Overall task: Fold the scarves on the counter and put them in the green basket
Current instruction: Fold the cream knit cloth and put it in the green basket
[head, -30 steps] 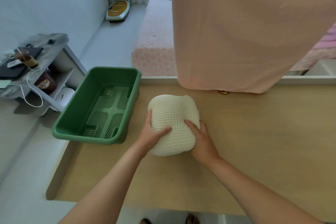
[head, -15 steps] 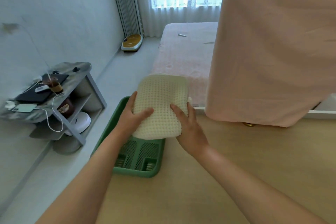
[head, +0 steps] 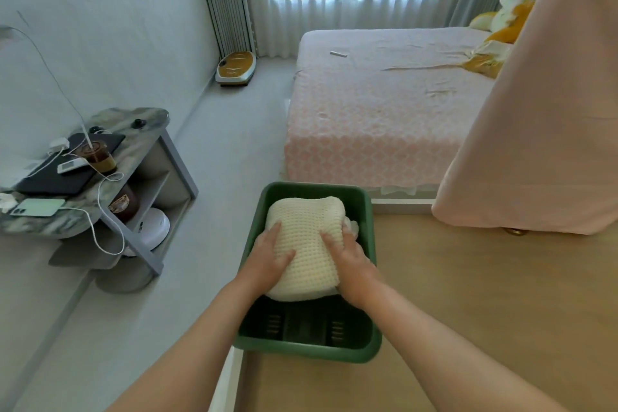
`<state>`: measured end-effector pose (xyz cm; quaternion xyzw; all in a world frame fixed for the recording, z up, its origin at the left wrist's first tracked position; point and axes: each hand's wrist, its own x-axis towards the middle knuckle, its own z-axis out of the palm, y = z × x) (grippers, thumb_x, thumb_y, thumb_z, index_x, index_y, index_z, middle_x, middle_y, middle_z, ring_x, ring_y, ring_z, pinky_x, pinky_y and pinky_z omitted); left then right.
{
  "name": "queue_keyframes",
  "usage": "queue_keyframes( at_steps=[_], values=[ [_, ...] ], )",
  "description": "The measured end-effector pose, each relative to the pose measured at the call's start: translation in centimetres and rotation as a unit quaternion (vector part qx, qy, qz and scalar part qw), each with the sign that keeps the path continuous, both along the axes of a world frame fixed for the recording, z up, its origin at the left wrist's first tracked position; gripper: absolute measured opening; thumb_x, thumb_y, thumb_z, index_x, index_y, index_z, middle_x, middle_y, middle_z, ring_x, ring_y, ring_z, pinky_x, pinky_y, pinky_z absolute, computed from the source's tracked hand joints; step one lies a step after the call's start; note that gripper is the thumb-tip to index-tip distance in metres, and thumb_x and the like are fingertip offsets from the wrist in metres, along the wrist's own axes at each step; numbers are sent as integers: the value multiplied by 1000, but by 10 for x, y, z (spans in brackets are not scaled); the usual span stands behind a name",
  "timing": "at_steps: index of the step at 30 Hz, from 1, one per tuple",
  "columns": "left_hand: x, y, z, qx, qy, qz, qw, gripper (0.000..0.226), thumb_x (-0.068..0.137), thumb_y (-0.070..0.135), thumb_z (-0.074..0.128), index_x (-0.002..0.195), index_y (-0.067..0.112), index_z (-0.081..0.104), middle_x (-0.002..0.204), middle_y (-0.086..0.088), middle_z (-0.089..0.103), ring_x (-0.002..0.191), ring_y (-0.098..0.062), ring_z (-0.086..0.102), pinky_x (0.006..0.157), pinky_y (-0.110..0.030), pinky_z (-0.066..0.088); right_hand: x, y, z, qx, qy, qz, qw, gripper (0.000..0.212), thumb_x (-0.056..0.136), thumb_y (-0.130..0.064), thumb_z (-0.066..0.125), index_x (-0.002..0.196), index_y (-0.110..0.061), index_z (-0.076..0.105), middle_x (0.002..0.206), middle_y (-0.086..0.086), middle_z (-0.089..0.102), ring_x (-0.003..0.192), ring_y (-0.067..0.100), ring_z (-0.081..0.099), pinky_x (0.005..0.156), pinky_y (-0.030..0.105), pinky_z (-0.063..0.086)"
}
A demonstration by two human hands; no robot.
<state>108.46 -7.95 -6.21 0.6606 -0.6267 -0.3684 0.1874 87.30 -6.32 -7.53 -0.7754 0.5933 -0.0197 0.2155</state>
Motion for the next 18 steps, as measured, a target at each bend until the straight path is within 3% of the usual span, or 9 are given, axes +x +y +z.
queue_keyframes(
  at_steps=[2, 3, 5, 6, 9, 14, 18],
  values=[
    [-3, -1, -11, 5, -51, -39, 998, 75, 97, 41, 54, 156, 34, 8, 164, -5, 3, 150, -24, 8, 120, -43, 15, 2, -1, -3, 24, 119, 25, 992, 121, 82, -41, 72, 149, -38, -29, 151, 11, -44, 147, 39, -23, 121, 58, 1],
    [-3, -2, -14, -10, -85, -53, 995, 74, 98, 42, 51, 156, 34, 6, 164, -4, -6, 150, -23, -1, 121, -43, 10, 3, -3, -2, 20, 175, 46, 983, 124, 78, -61, 67, 149, -32, -30, 148, 18, -47, 141, 40, -37, 116, 62, -14],
    [-5, -4, -18, -65, -155, -91, 982, 74, 99, 44, 45, 156, 33, -1, 162, 2, -21, 149, -18, -17, 122, -41, -1, 6, -8, 3, 15, 196, 52, 979, 119, 73, -89, 39, 152, -25, -24, 147, 21, -46, 133, 37, -49, 108, 64, -26],
    [-5, -5, -18, -83, -175, -113, 974, 73, 100, 44, 41, 156, 33, -4, 161, 4, -25, 148, -15, -22, 123, -42, -4, 8, -12, 5, 10, 181, 44, 982, 114, 73, -92, 25, 155, -23, -17, 148, 19, -45, 133, 35, -49, 108, 63, -26],
    [-7, -12, -25, -80, -213, -166, 959, 69, 100, 48, 31, 154, 38, -12, 159, 5, -29, 144, -13, -30, 122, -41, -9, 14, -24, 5, -44, 172, 43, 983, 98, 84, -82, 4, 157, -17, -8, 151, 15, -44, 135, 29, -48, 114, 58, -21],
    [-9, -32, -31, -44, -259, -206, 943, 69, 98, 54, 31, 154, 40, -8, 162, 2, -21, 148, -16, -21, 123, -42, -4, 10, -36, -12, 26, 167, 11, 985, 88, 90, -77, 7, 154, -24, -23, 160, 14, -28, 147, 30, -28, 122, 49, -10],
    [-1, -26, -23, -124, -266, -153, 944, 57, 103, 44, 30, 156, 34, 13, 165, 1, 5, 151, -18, 1, 121, -39, 6, 18, -40, -9, -1, 216, 12, 976, 90, 93, -71, 9, 156, -11, -14, 160, 21, -22, 148, 36, -23, 119, 54, -14]
  ],
)
